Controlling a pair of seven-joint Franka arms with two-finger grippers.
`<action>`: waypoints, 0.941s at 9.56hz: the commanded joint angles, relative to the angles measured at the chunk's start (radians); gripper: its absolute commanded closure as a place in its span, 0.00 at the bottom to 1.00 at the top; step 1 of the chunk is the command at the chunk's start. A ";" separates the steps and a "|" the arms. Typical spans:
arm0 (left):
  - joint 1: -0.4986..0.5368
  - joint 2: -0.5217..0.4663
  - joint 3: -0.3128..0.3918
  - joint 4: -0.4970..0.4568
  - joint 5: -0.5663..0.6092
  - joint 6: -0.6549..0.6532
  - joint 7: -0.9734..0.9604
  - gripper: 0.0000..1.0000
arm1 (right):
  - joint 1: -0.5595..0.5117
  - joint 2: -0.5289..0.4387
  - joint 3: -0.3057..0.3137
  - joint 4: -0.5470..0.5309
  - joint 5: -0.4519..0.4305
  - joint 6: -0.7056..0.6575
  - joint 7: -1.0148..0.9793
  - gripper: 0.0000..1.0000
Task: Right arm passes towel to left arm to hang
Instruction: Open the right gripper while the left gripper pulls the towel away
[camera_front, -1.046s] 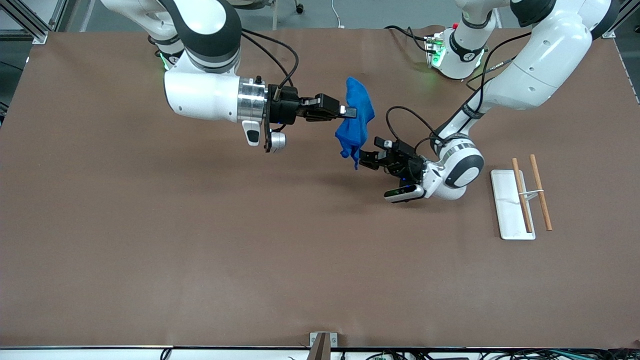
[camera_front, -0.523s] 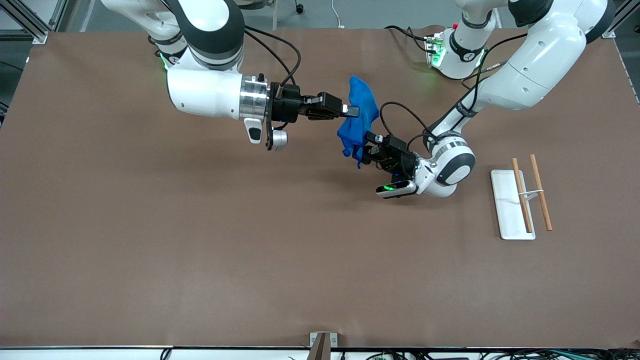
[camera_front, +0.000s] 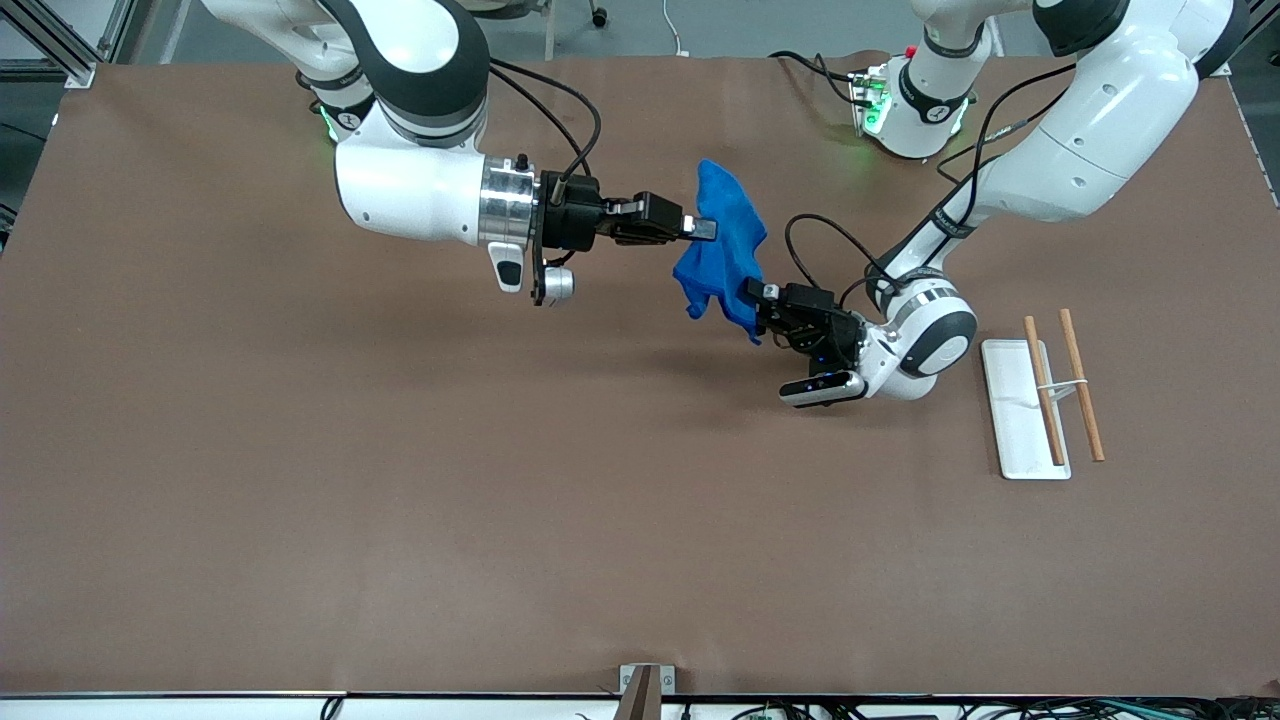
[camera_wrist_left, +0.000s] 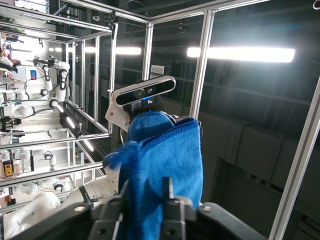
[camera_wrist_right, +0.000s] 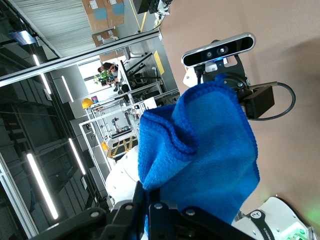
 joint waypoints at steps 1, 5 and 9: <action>0.015 -0.014 -0.001 -0.029 0.015 0.010 0.010 1.00 | -0.016 -0.007 0.012 -0.010 0.029 -0.002 -0.001 0.94; 0.043 -0.047 0.000 -0.005 0.010 0.026 -0.024 1.00 | -0.074 -0.043 0.003 -0.097 -0.077 -0.054 -0.001 0.00; 0.116 -0.150 0.005 0.066 0.015 0.259 -0.342 1.00 | -0.118 -0.208 -0.203 -0.261 -0.580 -0.164 0.003 0.00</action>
